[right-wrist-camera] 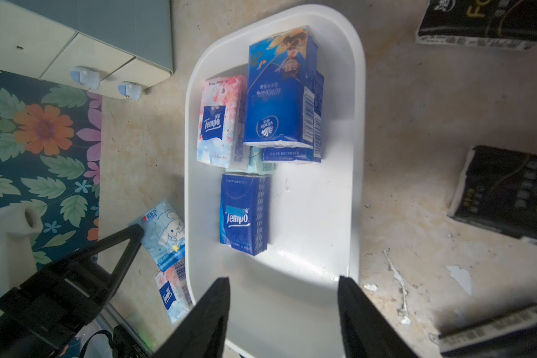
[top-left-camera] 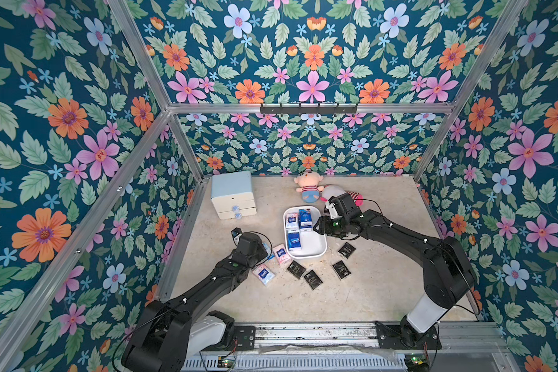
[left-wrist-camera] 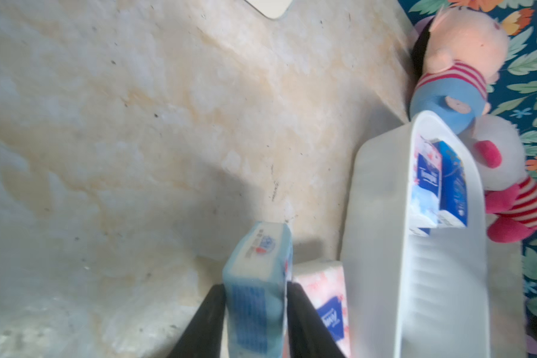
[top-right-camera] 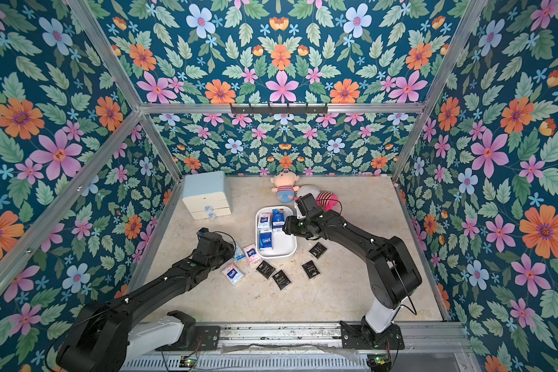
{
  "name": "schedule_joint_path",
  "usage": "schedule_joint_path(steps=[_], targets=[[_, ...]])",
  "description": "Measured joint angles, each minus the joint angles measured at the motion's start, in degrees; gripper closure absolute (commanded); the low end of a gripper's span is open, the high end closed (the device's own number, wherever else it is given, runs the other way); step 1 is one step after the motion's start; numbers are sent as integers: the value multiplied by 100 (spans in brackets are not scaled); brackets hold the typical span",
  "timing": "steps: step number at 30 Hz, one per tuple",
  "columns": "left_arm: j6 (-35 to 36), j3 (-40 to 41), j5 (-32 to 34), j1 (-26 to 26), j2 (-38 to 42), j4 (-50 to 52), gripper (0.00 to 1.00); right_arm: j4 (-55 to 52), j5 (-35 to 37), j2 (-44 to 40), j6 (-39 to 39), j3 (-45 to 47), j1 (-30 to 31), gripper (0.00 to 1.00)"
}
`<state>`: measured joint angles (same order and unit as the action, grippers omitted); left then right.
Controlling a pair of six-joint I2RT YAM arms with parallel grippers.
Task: Put the pocket tissues into the storage box
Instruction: Pick up the pocket tissues from the center of the board.
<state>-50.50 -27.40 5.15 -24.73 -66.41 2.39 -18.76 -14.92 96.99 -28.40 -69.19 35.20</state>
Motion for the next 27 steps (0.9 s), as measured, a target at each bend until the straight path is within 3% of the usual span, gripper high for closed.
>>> schedule_joint_path(steps=[2, 4, 5, 9, 12, 21, 27], targets=[[238, -142, 79, 81, -219, 168, 50, -52, 0, -9, 31, 0, -13, 39], [459, -310, 111, 160, -481, 332, 30, -105, -2, -26, 76, 0, -20, 40], [531, -400, 116, 186, -595, 411, 25, -118, -2, -28, 103, -4, -28, 40], [588, -778, 122, 223, -876, 715, 18, -166, -4, -105, 173, -20, -33, 39], [492, -1027, 118, 223, -901, 1019, 3, -175, 0, -118, 258, -7, -39, 39], [-671, -1504, 83, 144, -1021, 2076, 2, -284, 146, -372, 457, 181, -68, 39], [-977, -1864, 140, 144, -1340, 2310, 7, -284, 197, -461, 551, 293, -164, 39]])
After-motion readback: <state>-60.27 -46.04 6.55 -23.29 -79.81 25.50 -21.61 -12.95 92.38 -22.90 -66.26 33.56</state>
